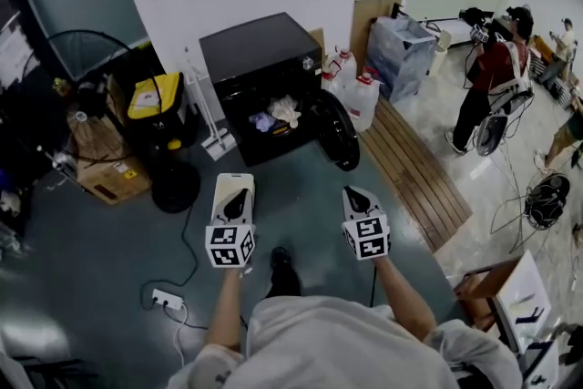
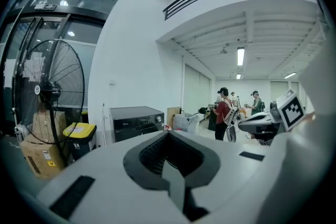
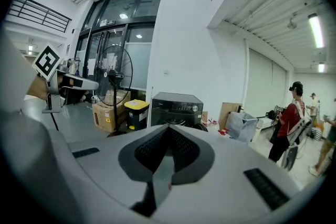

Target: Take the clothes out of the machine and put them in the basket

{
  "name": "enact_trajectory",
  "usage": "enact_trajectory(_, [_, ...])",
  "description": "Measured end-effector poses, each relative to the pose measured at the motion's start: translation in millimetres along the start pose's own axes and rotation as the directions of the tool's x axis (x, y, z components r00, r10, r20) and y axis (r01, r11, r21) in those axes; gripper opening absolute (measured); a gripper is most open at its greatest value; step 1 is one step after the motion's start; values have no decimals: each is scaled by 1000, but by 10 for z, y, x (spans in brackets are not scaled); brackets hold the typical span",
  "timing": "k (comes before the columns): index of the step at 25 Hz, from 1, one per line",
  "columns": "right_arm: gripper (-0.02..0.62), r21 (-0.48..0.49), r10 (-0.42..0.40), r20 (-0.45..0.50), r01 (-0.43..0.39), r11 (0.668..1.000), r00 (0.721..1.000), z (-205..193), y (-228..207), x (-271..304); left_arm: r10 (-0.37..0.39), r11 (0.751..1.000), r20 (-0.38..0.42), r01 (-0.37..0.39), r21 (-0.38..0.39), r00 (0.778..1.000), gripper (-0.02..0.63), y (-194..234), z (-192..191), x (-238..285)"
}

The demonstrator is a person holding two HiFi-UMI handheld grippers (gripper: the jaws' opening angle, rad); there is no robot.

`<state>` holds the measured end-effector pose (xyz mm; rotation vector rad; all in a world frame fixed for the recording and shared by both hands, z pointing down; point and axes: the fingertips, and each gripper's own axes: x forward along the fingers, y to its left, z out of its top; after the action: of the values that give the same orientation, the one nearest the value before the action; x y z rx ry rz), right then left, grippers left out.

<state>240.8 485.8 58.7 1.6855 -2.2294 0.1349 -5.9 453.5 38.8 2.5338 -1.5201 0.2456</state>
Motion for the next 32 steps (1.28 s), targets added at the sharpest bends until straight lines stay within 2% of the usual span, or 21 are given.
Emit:
enact_trajectory(5, [23, 12, -27, -5, 27, 1000, 1000, 251, -214, 652, -23, 1000, 4, 23, 18, 1000, 18, 379, 274, 645])
enact_trajectory(15, [24, 25, -61, 0, 61, 998, 998, 931, -426, 2128, -53, 998, 14, 53, 30, 998, 18, 1408, 833, 1878])
enact_trajectory(24, [23, 13, -65, -9, 65, 998, 998, 1190, -453, 3105, -77, 997, 1, 77, 29, 997, 18, 2043, 929, 2649])
enact_trajectory(32, [23, 9, -28, -74, 29, 1000, 997, 1075, -375, 3515, -107, 994, -64, 108, 14, 992, 18, 2181, 729, 2953])
